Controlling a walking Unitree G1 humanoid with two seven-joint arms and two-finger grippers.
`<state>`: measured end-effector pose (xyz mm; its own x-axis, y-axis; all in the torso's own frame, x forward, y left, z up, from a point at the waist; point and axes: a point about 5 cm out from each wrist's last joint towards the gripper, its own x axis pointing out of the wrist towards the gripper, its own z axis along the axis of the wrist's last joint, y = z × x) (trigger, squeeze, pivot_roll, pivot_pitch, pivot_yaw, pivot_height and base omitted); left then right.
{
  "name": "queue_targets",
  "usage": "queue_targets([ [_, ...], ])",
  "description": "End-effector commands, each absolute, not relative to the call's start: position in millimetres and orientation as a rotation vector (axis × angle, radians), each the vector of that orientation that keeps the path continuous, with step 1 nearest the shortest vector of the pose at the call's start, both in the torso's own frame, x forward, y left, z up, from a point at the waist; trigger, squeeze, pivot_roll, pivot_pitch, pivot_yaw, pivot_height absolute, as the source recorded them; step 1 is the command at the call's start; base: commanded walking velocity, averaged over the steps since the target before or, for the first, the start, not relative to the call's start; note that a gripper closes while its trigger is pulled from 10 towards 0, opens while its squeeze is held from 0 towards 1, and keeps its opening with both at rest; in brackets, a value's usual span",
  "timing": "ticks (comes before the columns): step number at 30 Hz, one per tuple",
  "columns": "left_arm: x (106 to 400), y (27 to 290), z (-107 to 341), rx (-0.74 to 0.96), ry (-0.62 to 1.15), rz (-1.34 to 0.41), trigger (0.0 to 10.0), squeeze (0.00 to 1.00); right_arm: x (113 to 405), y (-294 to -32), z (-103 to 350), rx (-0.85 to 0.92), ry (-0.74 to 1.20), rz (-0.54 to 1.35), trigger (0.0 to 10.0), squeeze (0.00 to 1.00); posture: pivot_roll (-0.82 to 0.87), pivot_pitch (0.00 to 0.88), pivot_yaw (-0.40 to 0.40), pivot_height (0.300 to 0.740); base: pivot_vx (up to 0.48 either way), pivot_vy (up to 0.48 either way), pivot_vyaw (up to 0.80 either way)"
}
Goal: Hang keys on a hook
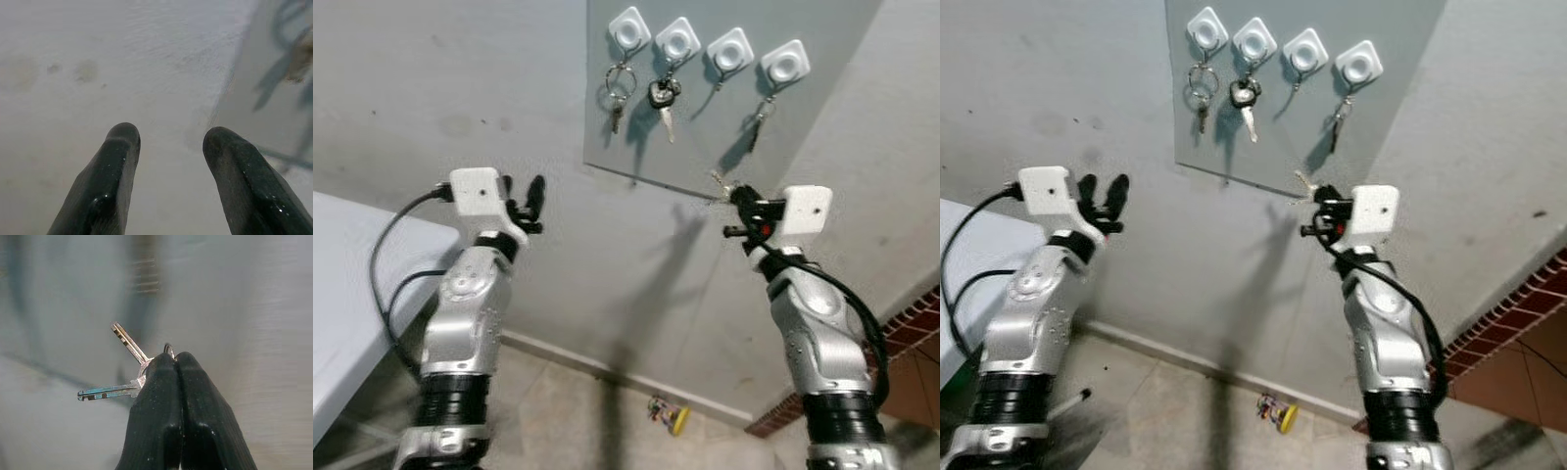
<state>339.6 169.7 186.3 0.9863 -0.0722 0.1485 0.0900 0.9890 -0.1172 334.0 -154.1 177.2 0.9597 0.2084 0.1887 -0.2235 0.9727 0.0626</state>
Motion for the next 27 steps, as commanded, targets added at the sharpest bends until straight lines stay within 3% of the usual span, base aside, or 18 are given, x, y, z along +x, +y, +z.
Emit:
queue_targets([
  [1, 339.1, 156.2, 186.3, -0.128, -0.148, -0.12, 10.0, 0.0, 332.9, -164.8, 177.5, 0.08, -0.182, 0.19, 10.0, 0.0, 0.01, 0.061, -0.067, 0.74, 0.0, 0.0, 0.0],
  [16, 337.4, 152.4, 196.1, -0.081, -0.186, -0.142, 10.0, 0.0, 334.3, -162.7, 179.2, 0.066, -0.173, 0.239, 10.0, 0.0, 0.01, 0.067, -0.068, 0.74, 0.0, 0.0, 0.0],
  [27, 332.1, 125.8, 203.4, -0.018, -0.217, -0.256, 10.0, 0.0, 331.8, -148.9, 191.5, 0.041, -0.2, 0.425, 10.0, 0.0, 0.01, 0.078, -0.07, 0.74, 0.0, 0.0, 0.0],
])
